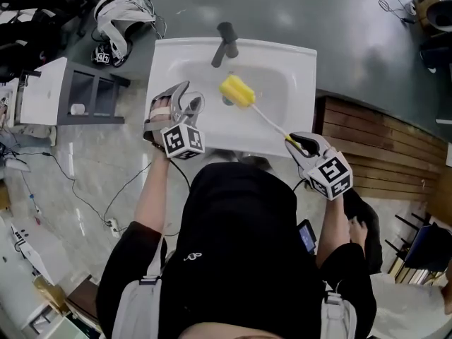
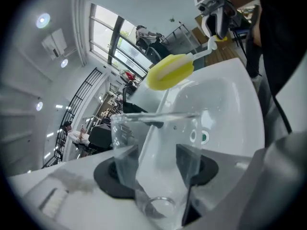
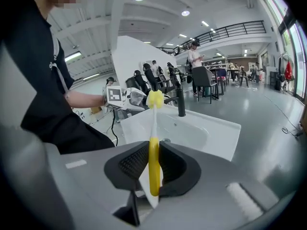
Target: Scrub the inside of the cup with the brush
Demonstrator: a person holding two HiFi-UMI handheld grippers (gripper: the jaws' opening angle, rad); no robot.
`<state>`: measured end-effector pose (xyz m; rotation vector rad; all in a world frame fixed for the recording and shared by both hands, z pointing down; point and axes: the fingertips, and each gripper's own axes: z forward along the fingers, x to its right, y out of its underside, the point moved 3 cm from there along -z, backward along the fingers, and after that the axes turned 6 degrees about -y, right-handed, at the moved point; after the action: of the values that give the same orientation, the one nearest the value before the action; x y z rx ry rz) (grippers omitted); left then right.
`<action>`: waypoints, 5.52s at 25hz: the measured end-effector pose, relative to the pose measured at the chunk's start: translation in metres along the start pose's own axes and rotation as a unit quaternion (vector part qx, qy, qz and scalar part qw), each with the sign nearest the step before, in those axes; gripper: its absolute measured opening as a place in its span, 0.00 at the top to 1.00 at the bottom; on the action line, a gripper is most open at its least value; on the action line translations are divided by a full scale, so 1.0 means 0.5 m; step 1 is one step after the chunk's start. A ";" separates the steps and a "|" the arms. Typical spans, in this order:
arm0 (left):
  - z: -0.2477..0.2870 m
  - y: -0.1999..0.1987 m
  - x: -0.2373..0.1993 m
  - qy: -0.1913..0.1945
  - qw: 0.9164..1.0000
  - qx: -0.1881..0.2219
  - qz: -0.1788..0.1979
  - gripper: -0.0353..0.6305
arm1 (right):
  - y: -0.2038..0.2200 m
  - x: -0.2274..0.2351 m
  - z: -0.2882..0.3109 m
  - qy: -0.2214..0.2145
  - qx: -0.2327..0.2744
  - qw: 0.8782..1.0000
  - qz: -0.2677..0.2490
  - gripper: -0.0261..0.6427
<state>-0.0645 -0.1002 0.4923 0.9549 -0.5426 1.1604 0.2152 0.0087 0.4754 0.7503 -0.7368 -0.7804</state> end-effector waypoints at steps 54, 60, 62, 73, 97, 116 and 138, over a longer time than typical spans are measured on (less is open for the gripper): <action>0.006 -0.073 0.038 -0.045 0.943 0.004 0.328 0.54 | -0.052 -0.055 0.105 -0.065 -0.186 0.969 -0.150 0.86; 0.010 -0.083 0.045 -0.042 0.942 0.007 0.333 0.54 | -0.062 -0.058 0.125 -0.069 -0.183 0.970 -0.145 0.86; 0.012 -0.085 0.046 -0.043 0.942 0.006 0.332 0.54 | -0.067 -0.057 0.130 -0.069 -0.184 0.970 -0.145 0.86; 0.018 -0.093 0.063 -0.034 0.946 0.004 0.322 0.54 | -0.081 -0.064 0.163 -0.076 -0.187 0.968 -0.151 0.86; 0.020 -0.105 0.054 -0.026 0.946 0.021 0.322 0.54 | -0.096 -0.061 0.146 -0.102 -0.132 0.982 -0.090 0.87; 0.009 -0.074 0.127 0.095 0.957 0.023 0.272 0.54 | -0.093 -0.070 0.123 -0.115 -0.121 0.983 -0.082 0.86; 0.011 -0.055 0.119 0.097 0.961 0.021 0.257 0.54 | -0.080 -0.062 0.069 -0.113 -0.112 0.985 -0.067 0.87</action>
<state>-0.0182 -0.0766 0.5324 0.7400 -0.6276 1.7183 0.1589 0.0037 0.4525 0.5169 -0.7911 -1.0648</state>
